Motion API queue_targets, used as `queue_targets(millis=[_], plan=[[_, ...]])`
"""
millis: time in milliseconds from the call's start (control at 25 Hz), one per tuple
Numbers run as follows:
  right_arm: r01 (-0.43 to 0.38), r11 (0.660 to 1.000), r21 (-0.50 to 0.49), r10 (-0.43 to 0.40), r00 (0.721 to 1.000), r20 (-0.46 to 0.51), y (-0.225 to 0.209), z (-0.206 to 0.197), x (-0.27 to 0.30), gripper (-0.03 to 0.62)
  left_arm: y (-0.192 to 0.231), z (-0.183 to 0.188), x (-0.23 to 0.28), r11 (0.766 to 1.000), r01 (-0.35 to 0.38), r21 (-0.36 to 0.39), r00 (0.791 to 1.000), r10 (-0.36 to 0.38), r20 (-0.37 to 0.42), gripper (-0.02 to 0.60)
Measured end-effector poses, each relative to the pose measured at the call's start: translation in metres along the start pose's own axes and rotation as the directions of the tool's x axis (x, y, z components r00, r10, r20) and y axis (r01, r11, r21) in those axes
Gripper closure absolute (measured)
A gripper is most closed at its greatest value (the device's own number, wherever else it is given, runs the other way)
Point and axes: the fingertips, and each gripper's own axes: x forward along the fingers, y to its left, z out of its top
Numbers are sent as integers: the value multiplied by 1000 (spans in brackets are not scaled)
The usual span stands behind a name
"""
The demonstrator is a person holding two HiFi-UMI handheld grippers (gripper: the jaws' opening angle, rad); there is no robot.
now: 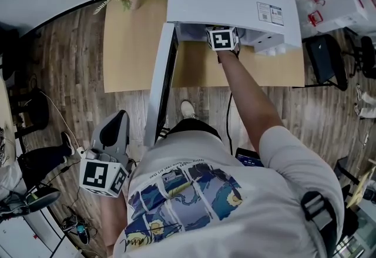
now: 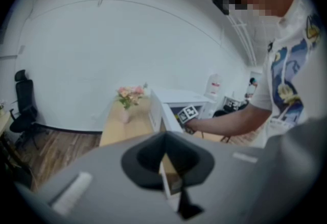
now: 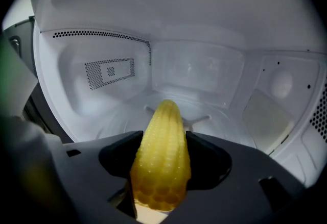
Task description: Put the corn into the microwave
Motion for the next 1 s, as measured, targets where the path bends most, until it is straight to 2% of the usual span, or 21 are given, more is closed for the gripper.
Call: queue_targets(millis=[520, 1000], plan=[[-10, 999, 33, 9, 1000, 11, 6, -14, -26, 327, 0, -11, -17, 999, 43, 15, 999, -43, 19, 572], [35, 996, 79, -38, 999, 31, 20, -36, -98, 327, -5, -32, -47, 989, 144, 41, 988, -146, 46, 572]])
